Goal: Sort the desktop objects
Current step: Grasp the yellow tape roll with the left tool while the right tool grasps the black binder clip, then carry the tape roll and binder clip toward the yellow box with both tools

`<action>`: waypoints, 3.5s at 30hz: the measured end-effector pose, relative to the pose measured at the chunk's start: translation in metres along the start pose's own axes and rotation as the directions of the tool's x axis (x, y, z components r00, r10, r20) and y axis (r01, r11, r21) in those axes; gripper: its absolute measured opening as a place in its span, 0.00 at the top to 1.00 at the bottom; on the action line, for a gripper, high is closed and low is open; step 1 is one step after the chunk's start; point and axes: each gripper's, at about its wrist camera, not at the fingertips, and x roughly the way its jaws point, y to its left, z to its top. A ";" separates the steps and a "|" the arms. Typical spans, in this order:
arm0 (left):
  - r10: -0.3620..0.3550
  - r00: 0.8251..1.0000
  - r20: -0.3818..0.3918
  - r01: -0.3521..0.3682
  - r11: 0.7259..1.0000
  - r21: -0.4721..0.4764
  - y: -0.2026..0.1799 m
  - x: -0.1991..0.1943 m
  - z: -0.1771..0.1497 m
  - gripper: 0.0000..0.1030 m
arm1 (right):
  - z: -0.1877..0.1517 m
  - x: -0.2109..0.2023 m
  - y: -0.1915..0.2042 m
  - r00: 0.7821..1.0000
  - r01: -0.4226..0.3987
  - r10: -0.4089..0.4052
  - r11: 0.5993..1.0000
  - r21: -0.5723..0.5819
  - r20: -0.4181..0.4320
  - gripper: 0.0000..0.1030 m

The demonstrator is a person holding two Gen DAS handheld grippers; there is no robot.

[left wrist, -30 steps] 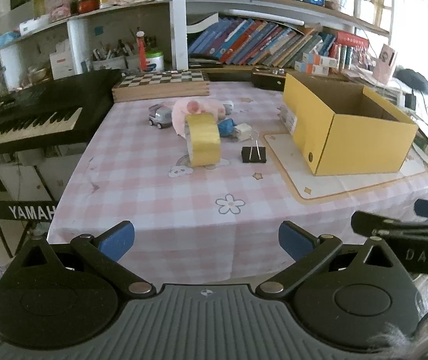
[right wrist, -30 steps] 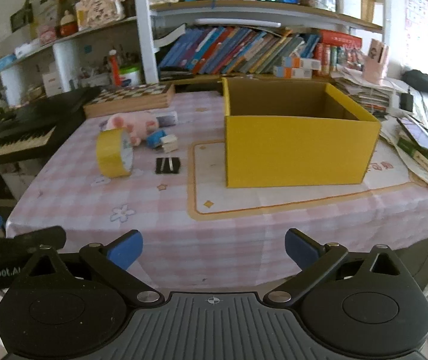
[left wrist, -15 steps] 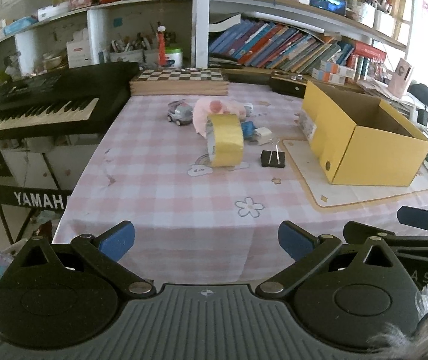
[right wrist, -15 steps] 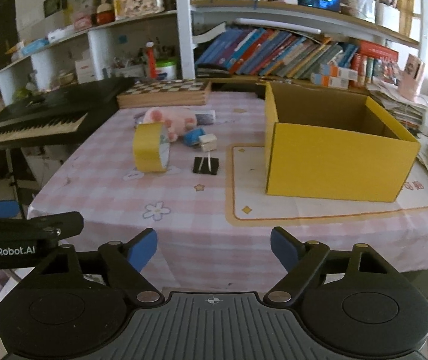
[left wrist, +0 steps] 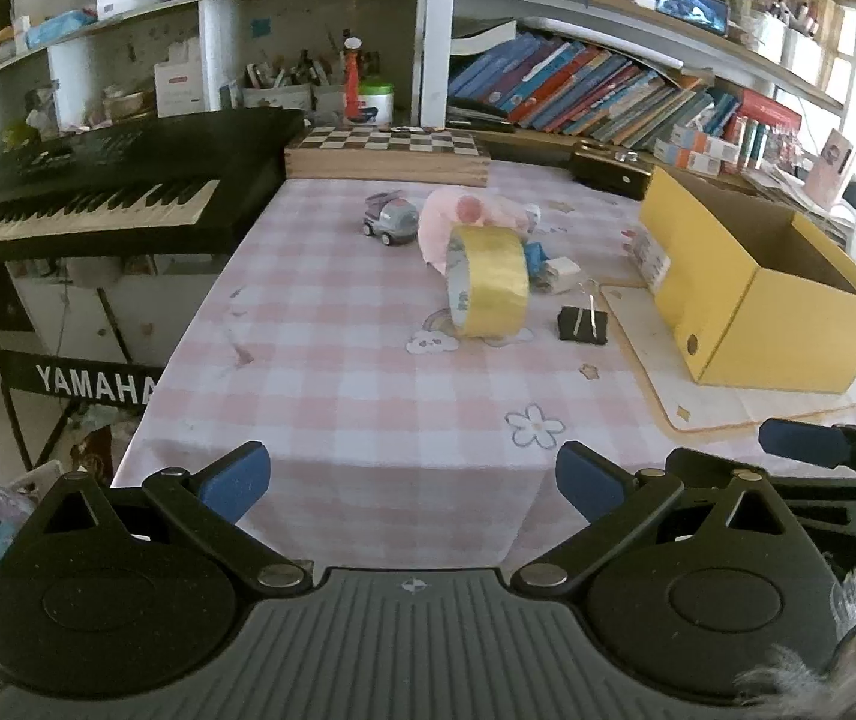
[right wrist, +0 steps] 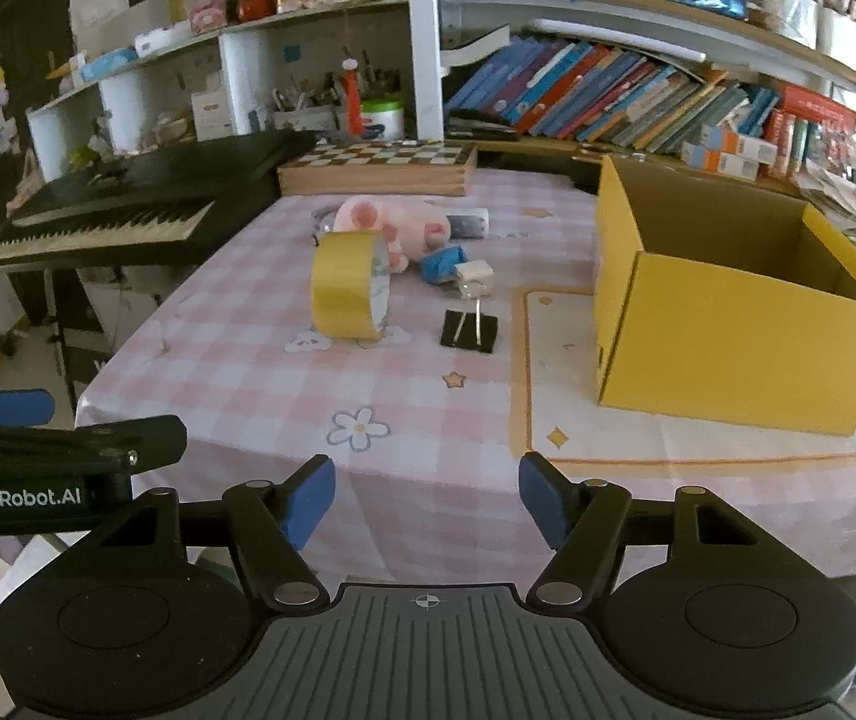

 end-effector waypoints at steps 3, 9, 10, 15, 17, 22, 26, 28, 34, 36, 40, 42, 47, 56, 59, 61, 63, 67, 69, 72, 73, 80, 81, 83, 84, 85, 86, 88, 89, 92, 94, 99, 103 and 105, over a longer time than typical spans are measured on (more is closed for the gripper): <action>0.003 1.000 -0.002 -0.003 1.000 -0.002 0.000 0.007 0.006 0.00 | 0.006 0.009 0.000 1.000 -0.010 0.010 1.000 -0.007 -0.009 0.34; -0.010 1.000 -0.001 0.010 1.000 -0.015 0.001 0.025 0.023 0.01 | 0.018 0.028 -0.004 0.999 -0.040 0.039 0.999 -0.022 -0.031 0.37; -0.015 1.000 0.001 0.015 1.000 -0.018 0.001 0.029 0.026 0.01 | 0.019 0.030 -0.004 0.998 -0.045 0.044 0.999 -0.028 -0.034 0.43; -0.023 1.000 0.003 0.023 1.000 -0.009 -0.005 0.045 0.041 0.01 | 0.027 0.044 -0.008 0.997 -0.058 0.056 0.998 -0.039 -0.046 0.48; -0.022 1.000 0.002 0.022 1.000 -0.005 -0.007 0.052 0.047 0.00 | 0.030 0.049 -0.011 0.997 -0.059 0.057 0.998 -0.038 -0.050 0.48; -0.030 1.000 0.002 0.030 1.000 0.002 -0.014 0.067 0.062 0.00 | 0.038 0.061 -0.017 0.996 -0.066 0.064 0.997 -0.039 -0.056 0.48; -0.042 0.999 -0.004 0.042 0.999 0.009 -0.020 0.081 0.075 0.00 | 0.044 0.071 -0.017 0.995 -0.083 0.079 0.995 -0.056 -0.062 0.48; -0.046 0.999 -0.008 0.046 0.999 0.011 -0.022 0.089 0.081 0.00 | 0.047 0.076 -0.014 0.995 -0.086 0.082 0.994 -0.072 -0.062 0.48; -0.065 0.998 -0.025 0.066 0.998 0.025 -0.034 0.117 0.097 0.02 | 0.054 0.096 -0.015 0.997 -0.053 0.047 0.995 -0.087 -0.064 0.48; -0.069 0.997 -0.040 0.070 0.997 0.035 -0.040 0.129 0.100 0.03 | 0.055 0.103 -0.016 0.996 -0.048 0.042 0.995 -0.091 -0.074 0.48; -0.067 0.995 -0.072 0.071 0.996 0.050 -0.049 0.151 0.106 0.10 | 0.057 0.114 -0.017 0.995 -0.051 0.041 0.994 -0.096 -0.094 0.48; -0.055 0.995 -0.087 0.060 0.996 0.061 -0.052 0.162 0.107 0.13 | 0.060 0.119 -0.019 0.994 -0.050 0.040 0.994 -0.094 -0.098 0.48; -0.014 0.992 -0.124 0.025 0.996 0.087 -0.053 0.181 0.110 0.32 | 0.067 0.132 -0.025 0.993 -0.040 0.031 0.996 -0.080 -0.111 0.48; -0.043 0.992 -0.121 0.050 0.997 0.054 -0.031 0.181 0.121 0.63 | 0.078 0.155 -0.031 0.992 -0.020 0.015 0.999 -0.039 -0.125 0.48; -0.054 0.992 -0.116 0.053 0.999 -0.008 -0.014 0.173 0.124 0.63 | 0.081 0.164 -0.034 0.991 -0.005 0.004 1.000 -0.008 -0.135 0.48; -0.049 0.992 -0.117 0.045 0.998 -0.036 -0.005 0.166 0.123 0.63 | 0.083 0.170 -0.035 0.990 0.003 -0.001 1.000 0.013 -0.142 0.48; -0.038 0.991 -0.126 0.032 0.998 -0.049 0.000 0.162 0.122 0.63 | 0.084 0.176 -0.035 0.988 0.006 -0.001 0.999 0.033 -0.152 0.48; -0.017 0.989 -0.145 0.007 0.997 -0.073 0.009 0.159 0.117 0.63 | 0.086 0.186 -0.036 0.988 0.016 -0.005 0.998 0.066 -0.157 0.54; -0.008 0.989 -0.150 -0.004 0.997 -0.082 0.012 0.158 0.116 0.63 | 0.088 0.189 -0.037 0.989 0.026 -0.015 0.997 0.073 -0.149 0.59; 0.000 0.989 -0.147 -0.013 0.996 -0.090 0.015 0.156 0.117 0.63 | 0.090 0.192 -0.038 0.991 0.022 -0.013 0.997 0.070 -0.133 0.60; 0.001 0.990 -0.144 -0.014 0.996 -0.092 0.016 0.155 0.118 0.63 | 0.090 0.193 -0.038 0.991 0.017 -0.008 0.998 0.068 -0.131 0.60; -0.017 0.992 -0.124 0.004 0.995 -0.104 0.017 0.150 0.122 0.63 | 0.097 0.185 -0.041 0.994 -0.030 0.034 0.999 0.044 -0.102 0.60; -0.020 0.992 -0.121 0.007 0.994 -0.105 0.016 0.149 0.122 0.63 | 0.098 0.182 -0.041 0.995 -0.038 0.041 0.999 0.037 -0.094 0.60; -0.025 0.993 -0.112 0.013 0.994 -0.109 0.016 0.145 0.122 0.63 | 0.100 0.178 -0.040 0.995 -0.054 0.056 0.998 0.026 -0.085 0.60; -0.028 0.994 -0.109 0.015 0.994 -0.112 0.016 0.144 0.123 0.63 | 0.101 0.175 -0.040 0.995 -0.061 0.063 0.998 0.022 -0.080 0.60; -0.031 0.994 -0.104 0.019 0.993 -0.117 0.016 0.141 0.123 0.63 | 0.102 0.172 -0.040 0.995 -0.069 0.070 0.997 0.017 -0.076 0.60; -0.036 0.995 -0.096 0.024 0.992 -0.122 0.016 0.138 0.123 0.63 | 0.104 0.168 -0.039 0.994 -0.080 0.081 0.997 0.012 -0.070 0.60; -0.045 0.996 -0.080 0.034 0.991 -0.128 0.016 0.130 0.123 0.63 | 0.107 0.161 -0.039 0.994 -0.091 0.090 0.996 0.002 -0.054 0.60; -0.051 0.996 -0.070 0.041 0.990 -0.132 0.015 0.126 0.123 0.63 | 0.109 0.157 -0.039 0.994 -0.098 0.098 0.995 -0.003 -0.049 0.60; -0.071 0.997 -0.043 0.064 0.987 -0.144 0.014 0.113 0.123 0.63 | 0.113 0.144 -0.039 0.992 -0.126 0.126 0.992 -0.008 -0.026 0.60; -0.090 0.996 -0.028 0.085 0.985 -0.147 0.013 0.103 0.122 0.63 | 0.114 0.133 -0.041 0.990 -0.142 0.142 0.990 -0.005 -0.018 0.60; -0.142 0.990 -0.002 0.140 0.979 -0.145 0.011 0.080 0.117 0.63 | 0.111 0.103 -0.045 0.988 -0.157 0.157 0.988 0.016 -0.013 0.60; -0.170 0.985 0.007 0.169 0.976 -0.139 0.009 0.066 0.107 0.63 | 0.102 0.080 -0.041 0.987 -0.158 0.158 0.987 0.025 -0.005 0.60; -0.184 0.983 0.003 0.182 0.973 -0.143 0.009 0.061 0.100 0.63 | 0.097 0.070 -0.039 0.988 -0.153 0.153 0.988 0.023 0.005 0.60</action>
